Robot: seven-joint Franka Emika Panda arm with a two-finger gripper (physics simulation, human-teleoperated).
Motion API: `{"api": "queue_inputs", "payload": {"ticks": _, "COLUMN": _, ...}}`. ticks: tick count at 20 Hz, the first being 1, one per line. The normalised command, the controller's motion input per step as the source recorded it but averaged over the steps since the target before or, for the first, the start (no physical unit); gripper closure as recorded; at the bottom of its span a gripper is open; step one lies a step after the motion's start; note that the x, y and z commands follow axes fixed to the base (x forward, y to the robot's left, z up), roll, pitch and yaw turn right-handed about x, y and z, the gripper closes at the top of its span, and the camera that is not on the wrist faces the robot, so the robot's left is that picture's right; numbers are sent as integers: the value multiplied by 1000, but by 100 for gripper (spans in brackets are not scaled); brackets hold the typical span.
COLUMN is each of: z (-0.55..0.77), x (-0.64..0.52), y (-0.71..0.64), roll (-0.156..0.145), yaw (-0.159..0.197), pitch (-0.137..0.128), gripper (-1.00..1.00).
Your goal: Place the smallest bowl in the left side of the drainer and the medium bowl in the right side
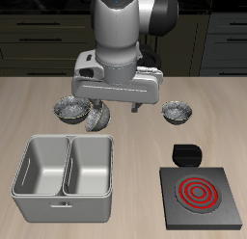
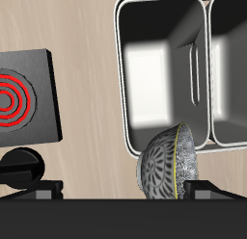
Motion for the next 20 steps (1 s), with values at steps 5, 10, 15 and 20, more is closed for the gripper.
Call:
{"api": "queue_inputs", "payload": {"ticks": 5, "z": 235, "x": -364, "y": -10, "roll": 20, "yaw": -29, "pitch": -38, "gripper": -100}}
{"api": "queue_inputs", "payload": {"ticks": 10, "z": 142, "x": -343, "y": -59, "roll": -25, "yaw": -30, "pitch": -32, "gripper": -100}}
{"api": "queue_inputs", "payload": {"ticks": 15, "z": 127, "x": -286, "y": -119, "roll": -38, "yaw": -10, "pitch": -63, "gripper": -100}}
{"api": "queue_inputs", "payload": {"ticks": 20, "z": 111, "x": -403, "y": -76, "roll": -8, "yaw": 0, "pitch": -49, "gripper": -100}}
